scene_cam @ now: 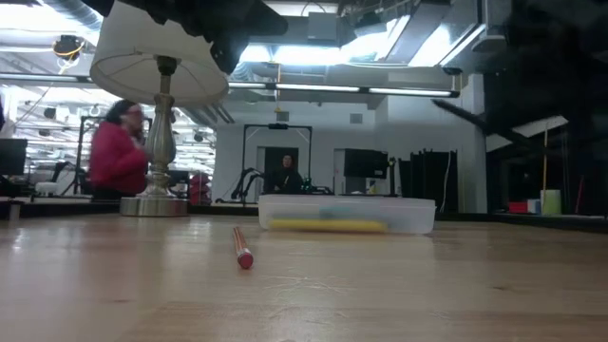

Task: Pick & place school supplies into a supply box
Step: Put the black pen into the pink supply box

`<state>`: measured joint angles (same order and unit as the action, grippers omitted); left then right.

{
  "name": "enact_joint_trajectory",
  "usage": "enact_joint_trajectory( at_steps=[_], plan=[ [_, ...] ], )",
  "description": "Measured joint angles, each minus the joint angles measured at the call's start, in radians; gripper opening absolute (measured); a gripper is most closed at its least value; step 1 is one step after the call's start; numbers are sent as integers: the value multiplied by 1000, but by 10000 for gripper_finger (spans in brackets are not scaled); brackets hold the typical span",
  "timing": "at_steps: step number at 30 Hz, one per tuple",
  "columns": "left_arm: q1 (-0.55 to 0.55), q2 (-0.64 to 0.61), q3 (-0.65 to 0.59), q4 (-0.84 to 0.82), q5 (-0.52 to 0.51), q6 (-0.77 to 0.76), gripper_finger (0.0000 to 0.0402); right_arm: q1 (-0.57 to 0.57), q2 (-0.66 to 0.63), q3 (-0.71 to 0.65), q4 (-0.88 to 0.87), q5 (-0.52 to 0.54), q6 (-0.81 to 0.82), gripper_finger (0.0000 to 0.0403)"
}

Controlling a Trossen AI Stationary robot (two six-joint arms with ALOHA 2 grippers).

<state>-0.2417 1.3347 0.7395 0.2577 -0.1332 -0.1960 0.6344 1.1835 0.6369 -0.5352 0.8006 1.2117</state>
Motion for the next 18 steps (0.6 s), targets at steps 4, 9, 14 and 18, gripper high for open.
enact_joint_trajectory(
  at_steps=[4, 9, 14, 18],
  plan=[
    [0, 0, 0, 0, -3, 0, 4, 5, 0, 1, 64, 85, -131, 53],
    [0, 0, 0, 1, -3, 0, 4, 2, -8, -6, 54, 148, -219, 53],
    [0, 0, 0, 1, -3, -3, 4, -19, -55, -21, 52, 111, -249, 53],
    [0, 0, 0, 2, -4, -2, 4, -31, -103, -21, 86, 21, -393, 53]
  ],
)
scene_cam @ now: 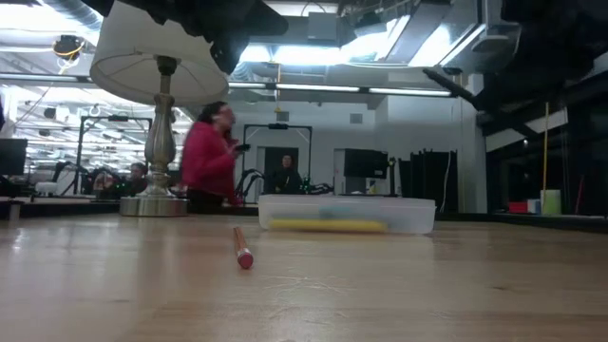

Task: Pick & place school supplies into a supply box
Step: Put the black pen into the pink supply box

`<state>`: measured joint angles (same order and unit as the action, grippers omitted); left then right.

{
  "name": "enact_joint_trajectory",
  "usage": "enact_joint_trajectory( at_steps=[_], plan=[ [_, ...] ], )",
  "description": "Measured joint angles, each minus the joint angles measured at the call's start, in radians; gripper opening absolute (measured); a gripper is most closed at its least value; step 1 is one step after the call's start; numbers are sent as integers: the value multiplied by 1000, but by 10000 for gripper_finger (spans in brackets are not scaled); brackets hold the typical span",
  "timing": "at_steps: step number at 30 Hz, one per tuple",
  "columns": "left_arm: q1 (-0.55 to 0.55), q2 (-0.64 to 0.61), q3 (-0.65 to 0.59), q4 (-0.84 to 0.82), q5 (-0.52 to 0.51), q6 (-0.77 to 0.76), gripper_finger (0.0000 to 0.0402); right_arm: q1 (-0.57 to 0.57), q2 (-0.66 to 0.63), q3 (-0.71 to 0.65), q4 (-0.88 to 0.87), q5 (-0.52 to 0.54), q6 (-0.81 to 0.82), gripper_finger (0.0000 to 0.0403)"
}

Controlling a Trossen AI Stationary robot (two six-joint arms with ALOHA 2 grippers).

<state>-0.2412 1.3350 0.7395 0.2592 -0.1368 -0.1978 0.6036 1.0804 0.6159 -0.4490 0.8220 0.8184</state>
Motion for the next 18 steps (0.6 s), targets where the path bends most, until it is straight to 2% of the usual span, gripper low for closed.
enact_joint_trajectory(
  at_steps=[5, 11, 18],
  plan=[
    [1, 0, 0, 1, -1, 1, 4, -68, -111, 0, 68, -161, -250, 53],
    [1, 0, 0, 7, -4, 2, 4, -187, -245, 0, 74, -254, -439, 53],
    [1, 0, 0, 8, -4, 50, 4, -274, -267, 0, 152, -395, -655, 53]
  ],
)
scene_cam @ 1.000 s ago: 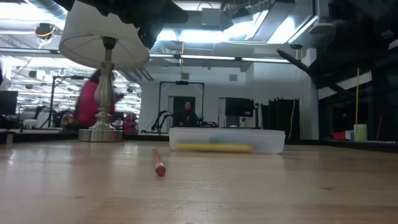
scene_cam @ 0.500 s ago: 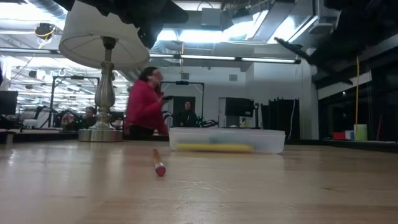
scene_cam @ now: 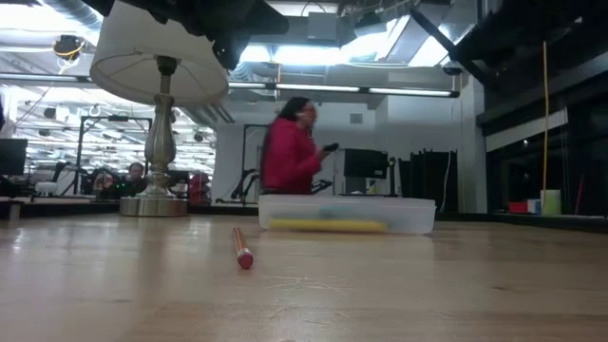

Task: Pick & place school supplies into a supply box
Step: Put the black pen into the pink supply box

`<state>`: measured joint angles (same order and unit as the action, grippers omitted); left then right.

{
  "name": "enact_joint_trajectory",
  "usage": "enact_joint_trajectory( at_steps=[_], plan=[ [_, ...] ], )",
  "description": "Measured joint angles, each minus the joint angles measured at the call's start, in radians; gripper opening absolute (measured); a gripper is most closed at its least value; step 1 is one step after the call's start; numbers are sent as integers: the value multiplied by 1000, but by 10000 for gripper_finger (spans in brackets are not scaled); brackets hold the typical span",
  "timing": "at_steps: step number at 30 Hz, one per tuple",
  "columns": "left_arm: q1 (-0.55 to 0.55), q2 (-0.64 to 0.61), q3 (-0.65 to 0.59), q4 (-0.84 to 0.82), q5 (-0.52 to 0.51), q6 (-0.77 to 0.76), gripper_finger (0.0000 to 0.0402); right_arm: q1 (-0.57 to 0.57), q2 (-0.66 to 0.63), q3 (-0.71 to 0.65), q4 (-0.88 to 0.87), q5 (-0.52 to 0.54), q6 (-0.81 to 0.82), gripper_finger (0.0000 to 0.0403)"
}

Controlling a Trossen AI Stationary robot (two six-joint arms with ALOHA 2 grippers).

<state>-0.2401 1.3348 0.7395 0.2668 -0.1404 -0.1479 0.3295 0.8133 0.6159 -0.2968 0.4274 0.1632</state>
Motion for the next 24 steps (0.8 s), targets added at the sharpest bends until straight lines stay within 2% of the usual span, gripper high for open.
enact_joint_trajectory(
  at_steps=[7, 12, 24],
  plan=[
    [0, 0, 0, 0, 0, 56, 4, -126, 6, 0, 82, -172, -115, 53],
    [0, 0, 0, 2, 0, 57, 4, -177, 36, 0, 172, -271, -183, 53],
    [0, 0, 0, 3, 0, 57, 4, -214, 226, 0, 317, -289, -221, 53]
  ],
)
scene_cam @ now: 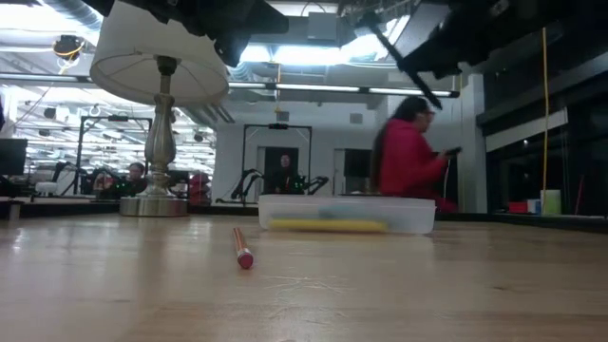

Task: Pick & place school supplies into a supply box
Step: Put the black pen into the pink supply box

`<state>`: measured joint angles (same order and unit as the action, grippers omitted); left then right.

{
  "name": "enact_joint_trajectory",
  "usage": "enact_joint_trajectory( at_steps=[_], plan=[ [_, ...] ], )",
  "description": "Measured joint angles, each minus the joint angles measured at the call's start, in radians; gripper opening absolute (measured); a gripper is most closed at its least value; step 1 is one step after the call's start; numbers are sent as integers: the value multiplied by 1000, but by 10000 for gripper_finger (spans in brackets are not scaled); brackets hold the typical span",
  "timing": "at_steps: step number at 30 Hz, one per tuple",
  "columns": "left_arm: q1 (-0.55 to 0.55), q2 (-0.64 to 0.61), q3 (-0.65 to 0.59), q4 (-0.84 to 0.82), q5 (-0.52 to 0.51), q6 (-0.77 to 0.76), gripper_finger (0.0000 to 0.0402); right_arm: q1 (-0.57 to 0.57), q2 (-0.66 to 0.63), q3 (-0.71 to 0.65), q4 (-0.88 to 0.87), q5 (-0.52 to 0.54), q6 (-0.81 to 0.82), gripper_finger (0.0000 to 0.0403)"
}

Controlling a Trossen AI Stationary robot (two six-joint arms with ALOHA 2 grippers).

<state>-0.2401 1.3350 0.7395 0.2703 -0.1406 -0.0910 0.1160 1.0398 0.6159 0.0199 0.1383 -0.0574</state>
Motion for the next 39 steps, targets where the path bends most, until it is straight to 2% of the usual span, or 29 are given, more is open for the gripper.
enact_joint_trajectory(
  at_steps=[6, 17, 24, 39],
  plan=[
    [0, 0, 0, 0, 0, 0, 4, -32, 85, 0, 48, 10, -32, 53],
    [0, 0, 0, -2, 0, -27, 4, -105, 125, 11, 95, -17, -21, 53],
    [0, 0, 0, -1, -3, -26, 4, -122, 302, 11, 220, -21, -34, 42],
    [0, 0, 0, -3, -7, -27, 4, -142, 530, 76, 222, -54, 17, 46]
  ],
)
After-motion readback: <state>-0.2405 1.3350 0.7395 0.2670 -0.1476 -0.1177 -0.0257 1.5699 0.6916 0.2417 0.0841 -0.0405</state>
